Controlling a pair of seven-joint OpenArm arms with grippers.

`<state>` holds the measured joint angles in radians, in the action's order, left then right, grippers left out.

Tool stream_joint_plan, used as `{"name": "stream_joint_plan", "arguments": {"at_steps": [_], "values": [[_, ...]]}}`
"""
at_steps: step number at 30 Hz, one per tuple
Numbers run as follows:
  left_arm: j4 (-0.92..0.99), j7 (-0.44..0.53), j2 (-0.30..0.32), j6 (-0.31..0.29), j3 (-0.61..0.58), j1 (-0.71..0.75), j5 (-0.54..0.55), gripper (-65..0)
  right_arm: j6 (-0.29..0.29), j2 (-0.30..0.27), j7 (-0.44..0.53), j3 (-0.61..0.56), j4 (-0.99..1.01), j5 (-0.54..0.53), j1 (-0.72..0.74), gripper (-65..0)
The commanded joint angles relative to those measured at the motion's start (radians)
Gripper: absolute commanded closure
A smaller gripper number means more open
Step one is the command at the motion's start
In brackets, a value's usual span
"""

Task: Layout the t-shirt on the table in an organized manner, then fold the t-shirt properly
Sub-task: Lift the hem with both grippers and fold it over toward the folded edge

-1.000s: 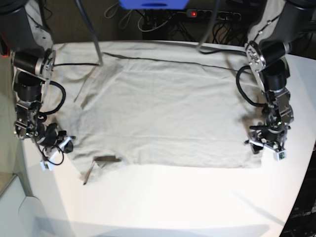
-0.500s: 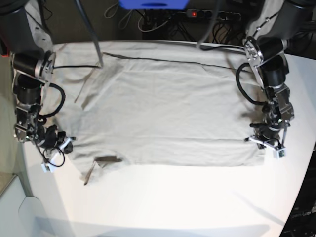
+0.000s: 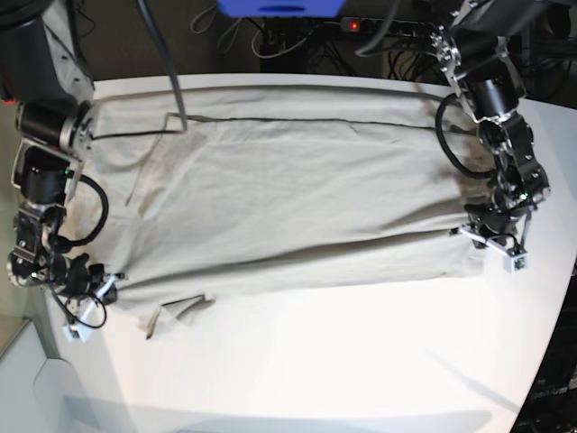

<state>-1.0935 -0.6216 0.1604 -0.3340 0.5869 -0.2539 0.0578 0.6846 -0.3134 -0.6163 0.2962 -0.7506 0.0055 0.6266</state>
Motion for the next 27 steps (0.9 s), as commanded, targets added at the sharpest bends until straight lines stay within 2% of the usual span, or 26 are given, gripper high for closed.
{"name": "stream_joint_plan", "arguments": {"at_steps": [1, 7, 11, 23, 27], "values": [[-0.026, 0.022, 0.014, 0.002, 0.0, -0.017, 0.014, -0.3, 0.014, -0.017, 0.0, 0.004, -0.068, -0.011, 0.009, 0.0], [-0.087, 0.019, 0.012, 0.002, 0.0, 0.001, 0.014, -0.3, 0.014, 0.015, -0.119, 0.005, -0.401, -0.011, -0.167, 0.0], [-0.145, -0.047, 0.012, 0.002, 0.0, 0.009, 0.014, -0.3, 0.014, 0.032, -0.17, 0.005, -0.582, -0.011, -0.27, 0.0], [-0.348, -0.119, -0.002, 0.002, 0.002, 0.129, 0.015, -0.3, 0.014, 0.041, -0.173, 0.007, -0.938, -0.012, -0.526, 0.0], [-0.377, -0.117, -0.003, 0.002, 0.002, 0.172, 0.015, -0.3, 0.014, 0.082, -0.173, 0.027, -1.016, -0.011, -0.612, 0.0]]}}
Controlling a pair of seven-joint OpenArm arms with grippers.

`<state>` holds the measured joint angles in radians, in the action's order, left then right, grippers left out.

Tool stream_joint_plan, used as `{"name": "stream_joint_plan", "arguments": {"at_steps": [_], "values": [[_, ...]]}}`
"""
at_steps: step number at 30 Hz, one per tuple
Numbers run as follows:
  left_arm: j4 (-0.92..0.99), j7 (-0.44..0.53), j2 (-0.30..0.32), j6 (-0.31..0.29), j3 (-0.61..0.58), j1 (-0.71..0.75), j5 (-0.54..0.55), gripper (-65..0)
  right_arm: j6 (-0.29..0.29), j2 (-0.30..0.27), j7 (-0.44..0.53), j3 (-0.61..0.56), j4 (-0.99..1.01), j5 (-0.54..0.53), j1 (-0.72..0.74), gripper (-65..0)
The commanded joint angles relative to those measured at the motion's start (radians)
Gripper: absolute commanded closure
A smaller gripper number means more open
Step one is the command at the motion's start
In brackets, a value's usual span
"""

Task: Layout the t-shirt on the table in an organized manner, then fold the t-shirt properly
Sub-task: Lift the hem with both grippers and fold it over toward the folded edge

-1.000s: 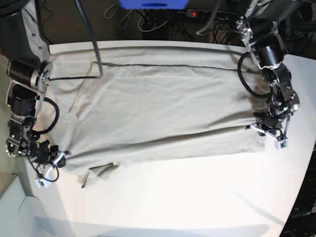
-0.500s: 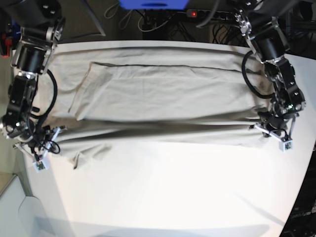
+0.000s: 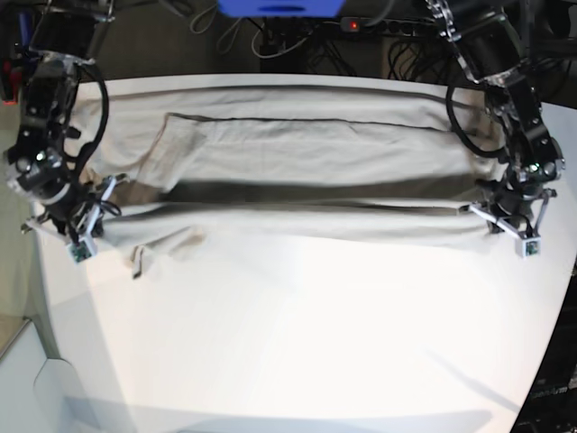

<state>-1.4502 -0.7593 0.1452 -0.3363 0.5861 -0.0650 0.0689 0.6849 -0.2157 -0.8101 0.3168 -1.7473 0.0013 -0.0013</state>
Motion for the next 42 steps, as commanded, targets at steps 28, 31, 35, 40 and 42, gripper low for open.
{"name": "stream_joint_plan", "arguments": {"at_steps": [28, 31, 35, 40, 42], "values": [[-0.16, -0.024, 0.003, 0.003, 0.022, 0.175, 0.004, -0.3, 0.013, 0.011, -0.021, 0.048, -0.145, -0.007, -0.217, 0.0], [-0.162, -0.03, -0.005, 0.001, 0.067, 0.175, 0.004, -0.3, 0.013, 0.011, -0.021, 0.048, -0.147, -0.007, -0.22, 0.0], [-0.157, -0.03, -0.002, 0.001, 0.081, 0.179, 0.004, -0.3, 0.013, 0.011, -0.021, 0.043, -0.148, -0.007, -0.239, 0.0], [-0.146, -0.024, -0.006, 0.001, 0.081, 0.204, 0.004, -0.3, 0.013, 0.017, -0.021, 0.043, -0.142, -0.007, -0.253, 0.0], [-0.146, -0.024, -0.008, 0.001, 0.074, 0.224, 0.004, -0.3, 0.013, 0.017, -0.021, 0.041, -0.142, -0.007, -0.262, 0.0]]}}
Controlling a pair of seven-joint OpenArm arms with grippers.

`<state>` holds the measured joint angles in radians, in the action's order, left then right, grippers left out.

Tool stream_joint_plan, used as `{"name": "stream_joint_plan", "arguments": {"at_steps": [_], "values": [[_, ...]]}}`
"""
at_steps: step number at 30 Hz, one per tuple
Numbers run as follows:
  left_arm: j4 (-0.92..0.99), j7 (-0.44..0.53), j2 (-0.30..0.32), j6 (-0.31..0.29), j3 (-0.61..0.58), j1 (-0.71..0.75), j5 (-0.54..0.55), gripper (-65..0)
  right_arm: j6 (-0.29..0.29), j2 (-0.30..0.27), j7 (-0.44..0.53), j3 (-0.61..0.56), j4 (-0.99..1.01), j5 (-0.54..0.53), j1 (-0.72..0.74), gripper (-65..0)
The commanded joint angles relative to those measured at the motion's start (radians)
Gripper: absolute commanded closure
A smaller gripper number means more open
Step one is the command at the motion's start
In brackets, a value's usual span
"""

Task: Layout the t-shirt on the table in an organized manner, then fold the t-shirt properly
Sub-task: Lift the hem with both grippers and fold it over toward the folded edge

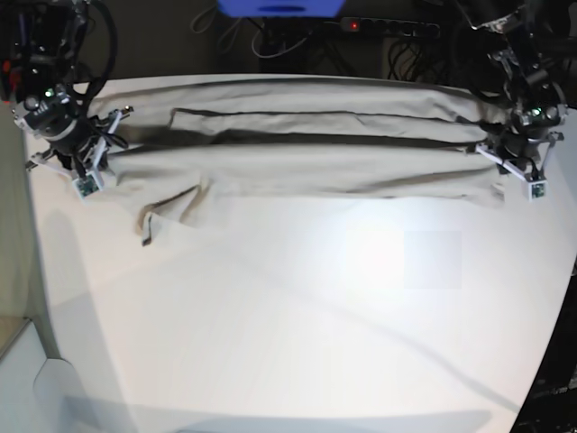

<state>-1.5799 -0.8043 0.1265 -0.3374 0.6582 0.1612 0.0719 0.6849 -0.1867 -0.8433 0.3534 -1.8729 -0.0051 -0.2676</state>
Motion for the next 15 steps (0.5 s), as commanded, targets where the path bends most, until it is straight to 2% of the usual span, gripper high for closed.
{"name": "stream_joint_plan", "arguments": {"at_steps": [1, 15], "values": [[-0.017, 0.021, 0.009, 0.002, 0.001, 0.004, 0.001, -0.3, 0.013, -0.012, 0.012, 0.005, -0.017, 0.0, 0.003, 0.0], [0.039, 0.021, -0.011, 0.002, 0.001, 0.062, -0.002, -0.5, 0.013, -0.018, 0.006, 0.003, 0.035, 0.003, 0.009, -0.2]]}}
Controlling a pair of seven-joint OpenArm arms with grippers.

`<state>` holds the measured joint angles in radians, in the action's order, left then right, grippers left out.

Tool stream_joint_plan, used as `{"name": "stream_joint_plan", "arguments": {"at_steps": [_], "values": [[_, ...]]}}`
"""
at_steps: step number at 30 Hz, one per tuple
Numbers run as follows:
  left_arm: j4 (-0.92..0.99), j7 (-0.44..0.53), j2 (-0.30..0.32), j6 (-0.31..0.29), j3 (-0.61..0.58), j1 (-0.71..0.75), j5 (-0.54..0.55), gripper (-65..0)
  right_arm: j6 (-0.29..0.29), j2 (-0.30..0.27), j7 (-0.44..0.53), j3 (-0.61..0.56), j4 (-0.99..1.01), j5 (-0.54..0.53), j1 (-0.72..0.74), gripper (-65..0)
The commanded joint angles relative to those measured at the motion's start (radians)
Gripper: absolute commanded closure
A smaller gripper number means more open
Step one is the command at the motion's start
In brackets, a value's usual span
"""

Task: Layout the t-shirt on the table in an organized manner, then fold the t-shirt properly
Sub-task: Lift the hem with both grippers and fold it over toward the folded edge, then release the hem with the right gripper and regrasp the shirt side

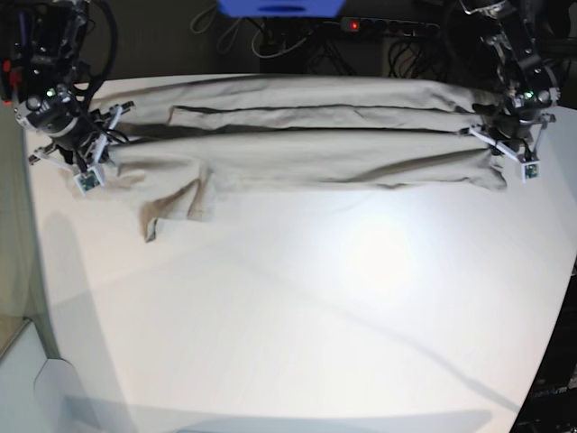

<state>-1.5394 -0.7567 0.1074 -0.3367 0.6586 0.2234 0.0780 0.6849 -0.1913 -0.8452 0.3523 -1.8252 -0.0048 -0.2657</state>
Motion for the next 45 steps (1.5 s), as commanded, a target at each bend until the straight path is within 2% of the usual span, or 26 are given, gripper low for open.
{"name": "stream_joint_plan", "arguments": {"at_steps": [1, 3, 5, 8, 10, 12, 14, 19, 27, 31, 37, 40, 45], "values": [[0.01, -0.025, 0.008, 0.001, 0.0, -0.002, -0.01, -0.5, 0.013, -0.015, 0.008, 0.003, -0.008, 0.002, 0.007, -1.0], [0.033, -0.024, 0.008, 0.001, 0.0, -0.005, -0.007, -0.7, 0.013, -0.02, 0.007, 0.003, -0.009, 0.004, 0.006, -6.0], [0.04, -0.024, 0.01, 0.001, -0.001, -0.005, -0.007, -4.6, 0.013, -0.035, 0.005, 0.003, -0.009, 0.004, 0.006, -15.1], [0.038, -0.024, 0.01, 0.001, -0.001, -0.002, -0.007, -18.6, 0.013, -0.049, 0.005, 0.011, -0.018, 0.004, 0.004, -27.7], [0.032, -0.025, 0.008, 0.001, 0.0, 0.001, -0.007, -27.4, 0.013, -0.073, 0.005, 0.012, -0.018, 0.004, 0.004, -33.4], [0.03, -0.025, 0.008, 0.001, 0.002, 0.003, -0.007, -32.7, 0.013, -0.089, 0.005, 0.012, -0.02, 0.002, 0.007, -35.9], [0.03, -0.025, 0.008, 0.001, 0.002, 0.004, -0.007, -33.2, 0.013, -0.106, 0.005, 0.032, -0.034, 0.001, 0.009, -36.0], [0.032, -0.031, 0.008, 0.001, 0.002, 0.004, -0.007, -33.4, 0.013, -0.103, 0.0, 0.04, -0.097, -0.001, 0.044, -36.1], [0.032, -0.033, 0.007, 0.001, 0.0, 0.017, -0.007, -33.6, 0.013, -0.084, -0.214, -0.088, -0.057, 0.002, 0.277, -36.1], [0.032, -0.033, 0.007, 0.001, 0.0, 0.02, -0.007, -33.7, 0.013, -0.073, -0.259, -0.175, 0.138, 0.004, 0.432, -36.1], [0.033, -0.033, -0.001, 0.001, 0.003, 0.031, -0.007, -33.7, 0.013, -0.033, -0.253, -0.193, 0.479, 0.004, 0.613, -36.1], [0.03, -0.033, -0.007, 0.001, 0.007, 0.034, -0.007, -33.7, 0.013, -0.02, -0.248, -0.189, 0.609, 0.004, 0.675, -36.0], [0.03, -0.033, -0.011, 0.003, 0.007, 0.034, -0.011, -33.7, 0.013, -0.01, -0.173, -0.187, 0.735, 0.004, 0.696, -35.9]]}}
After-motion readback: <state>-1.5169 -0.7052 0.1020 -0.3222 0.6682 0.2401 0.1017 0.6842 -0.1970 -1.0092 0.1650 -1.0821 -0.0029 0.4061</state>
